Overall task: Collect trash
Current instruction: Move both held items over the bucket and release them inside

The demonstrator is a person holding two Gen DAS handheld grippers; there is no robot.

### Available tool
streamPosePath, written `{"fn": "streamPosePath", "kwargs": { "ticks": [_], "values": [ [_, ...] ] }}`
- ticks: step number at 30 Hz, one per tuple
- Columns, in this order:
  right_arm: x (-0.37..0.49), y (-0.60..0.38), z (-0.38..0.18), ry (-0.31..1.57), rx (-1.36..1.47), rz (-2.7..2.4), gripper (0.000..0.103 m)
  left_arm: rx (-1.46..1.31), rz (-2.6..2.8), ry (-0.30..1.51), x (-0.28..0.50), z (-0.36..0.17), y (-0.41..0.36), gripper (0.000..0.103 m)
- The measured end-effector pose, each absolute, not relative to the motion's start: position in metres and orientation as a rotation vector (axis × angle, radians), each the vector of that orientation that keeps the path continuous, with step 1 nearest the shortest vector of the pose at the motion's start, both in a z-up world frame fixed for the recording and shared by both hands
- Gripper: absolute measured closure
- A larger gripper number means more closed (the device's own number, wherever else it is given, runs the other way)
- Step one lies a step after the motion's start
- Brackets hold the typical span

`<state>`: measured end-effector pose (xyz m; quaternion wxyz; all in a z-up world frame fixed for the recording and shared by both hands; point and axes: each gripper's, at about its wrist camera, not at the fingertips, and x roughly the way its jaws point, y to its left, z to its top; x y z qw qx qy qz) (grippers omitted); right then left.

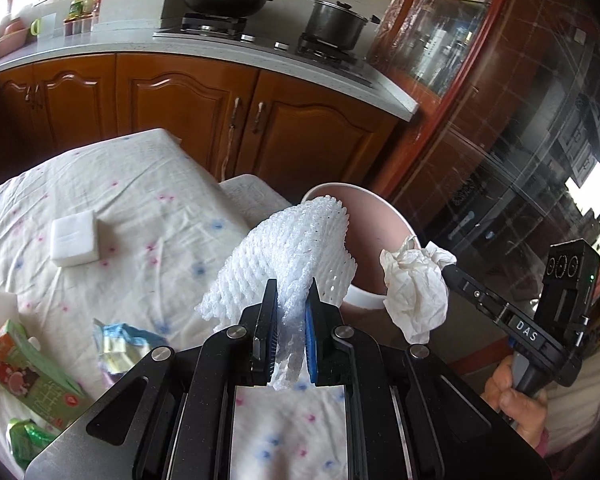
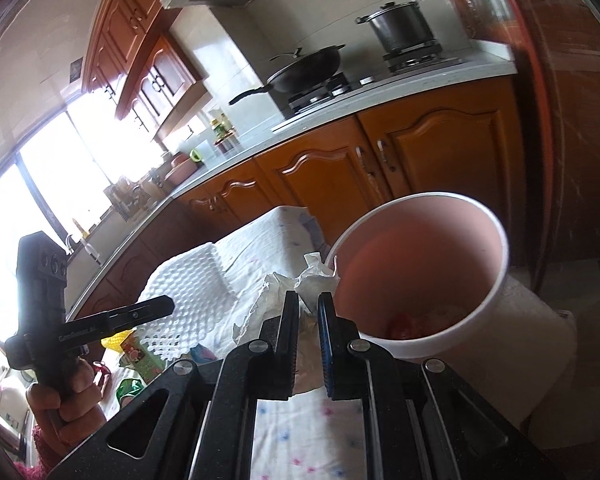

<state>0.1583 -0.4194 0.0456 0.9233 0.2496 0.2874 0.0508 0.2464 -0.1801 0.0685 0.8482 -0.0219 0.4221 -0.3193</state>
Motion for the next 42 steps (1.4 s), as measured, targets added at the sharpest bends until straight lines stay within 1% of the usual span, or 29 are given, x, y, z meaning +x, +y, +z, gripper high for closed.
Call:
{"fn": "streamPosePath", "kwargs": {
  "ticks": [12,23,29,35,38,41,42],
  "values": [
    [0.145,-0.456,0.043,0.564,0.539,0.039,0.093,-0.012,-0.732,0.903,0.247,0.069,-0.219,0.093],
    [0.159,-0.476,0.044,0.560,0.497,-0.015,0.093,0.030,-0.747,0.924,0.268,0.066,-0.264,0.093],
    [0.181,-0.486,0.045,0.581,0.436,-0.064,0.093,0.054,-0.743,0.977,0.294,0.052,-0.299,0.093],
    [0.204,-0.495,0.032,0.656,0.404,-0.089,0.093,0.103,-0.715,1.044,0.319,0.033,-0.326,0.093],
    [0.213,-0.498,0.026,0.696,0.394,-0.091,0.093,0.112,-0.709,1.077,0.328,0.023,-0.333,0.091],
    [0.218,-0.500,0.020,0.727,0.385,-0.096,0.093,0.125,-0.699,1.086,0.329,0.016,-0.338,0.087],
    [0.219,-0.501,0.018,0.736,0.385,-0.099,0.092,0.130,-0.699,1.091,0.329,0.013,-0.339,0.083]
  ]
}}
